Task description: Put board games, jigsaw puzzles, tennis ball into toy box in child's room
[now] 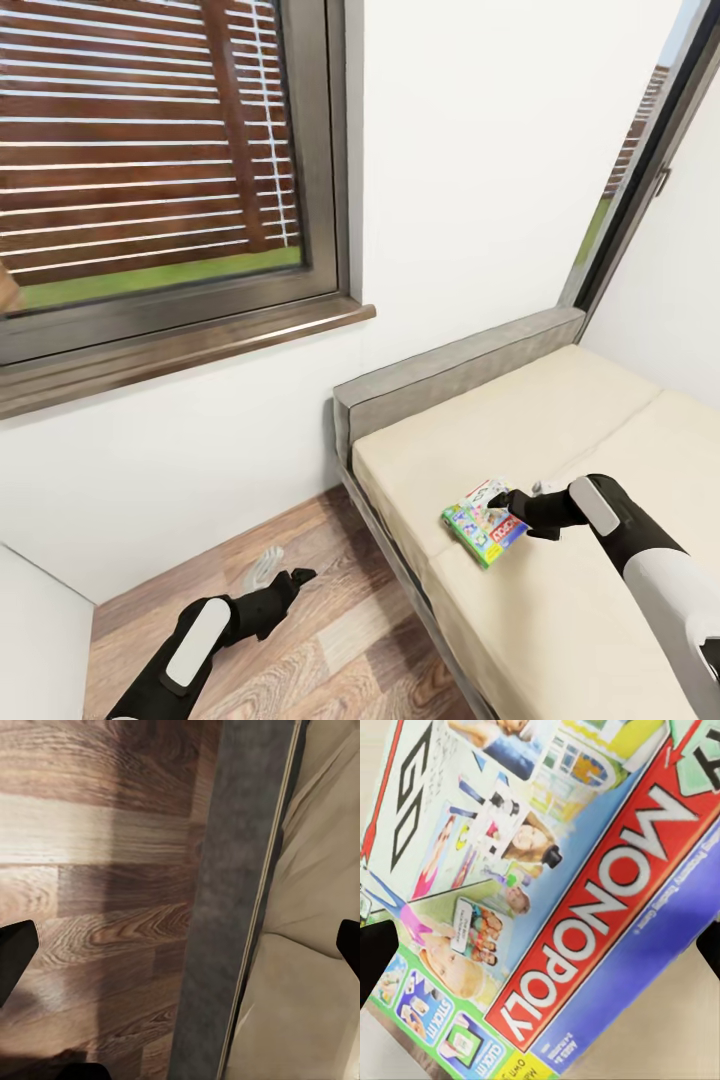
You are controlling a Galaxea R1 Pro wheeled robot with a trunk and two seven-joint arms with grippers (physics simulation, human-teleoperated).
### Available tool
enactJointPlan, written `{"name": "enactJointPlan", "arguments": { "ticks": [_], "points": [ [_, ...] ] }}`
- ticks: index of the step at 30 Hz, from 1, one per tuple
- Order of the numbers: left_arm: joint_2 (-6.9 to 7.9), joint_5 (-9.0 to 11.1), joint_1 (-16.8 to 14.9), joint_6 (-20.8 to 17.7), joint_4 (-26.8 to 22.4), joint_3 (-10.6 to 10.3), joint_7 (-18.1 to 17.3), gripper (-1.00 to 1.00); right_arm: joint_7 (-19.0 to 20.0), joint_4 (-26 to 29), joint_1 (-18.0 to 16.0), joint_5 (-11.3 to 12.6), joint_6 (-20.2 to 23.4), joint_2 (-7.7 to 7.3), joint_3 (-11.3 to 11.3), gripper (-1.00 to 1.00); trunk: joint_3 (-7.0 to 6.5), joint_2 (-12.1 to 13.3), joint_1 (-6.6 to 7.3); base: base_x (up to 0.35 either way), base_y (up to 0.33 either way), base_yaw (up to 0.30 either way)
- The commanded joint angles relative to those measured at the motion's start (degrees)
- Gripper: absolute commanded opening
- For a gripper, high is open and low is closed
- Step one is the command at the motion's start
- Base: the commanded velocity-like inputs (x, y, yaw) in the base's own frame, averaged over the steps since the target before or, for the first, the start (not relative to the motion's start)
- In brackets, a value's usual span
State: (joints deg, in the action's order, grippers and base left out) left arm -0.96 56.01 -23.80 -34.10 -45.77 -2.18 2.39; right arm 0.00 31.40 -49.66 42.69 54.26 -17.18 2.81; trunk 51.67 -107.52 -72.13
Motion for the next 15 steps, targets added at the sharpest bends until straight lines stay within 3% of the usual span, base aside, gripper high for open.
{"name": "enactJointPlan", "arguments": {
  "ticks": [1,15],
  "points": [
    [0.0,0.4,0.0,-0.2,0.0,0.0,0.3,1.0,0.0,0.1,0.0,0.2,0.1,-0.08,0.3,1.0,0.05,0.0,0.01,0.0,0.0,0.209],
    [-0.07,0.3,0.3,0.1,0.0,-0.1,0.2,1.0,0.0,0.3,0.0,0.2,0.1,-0.18,0.2,1.0,0.05,0.0,0.01,0.0,0.0,0.263]
  ]
}}
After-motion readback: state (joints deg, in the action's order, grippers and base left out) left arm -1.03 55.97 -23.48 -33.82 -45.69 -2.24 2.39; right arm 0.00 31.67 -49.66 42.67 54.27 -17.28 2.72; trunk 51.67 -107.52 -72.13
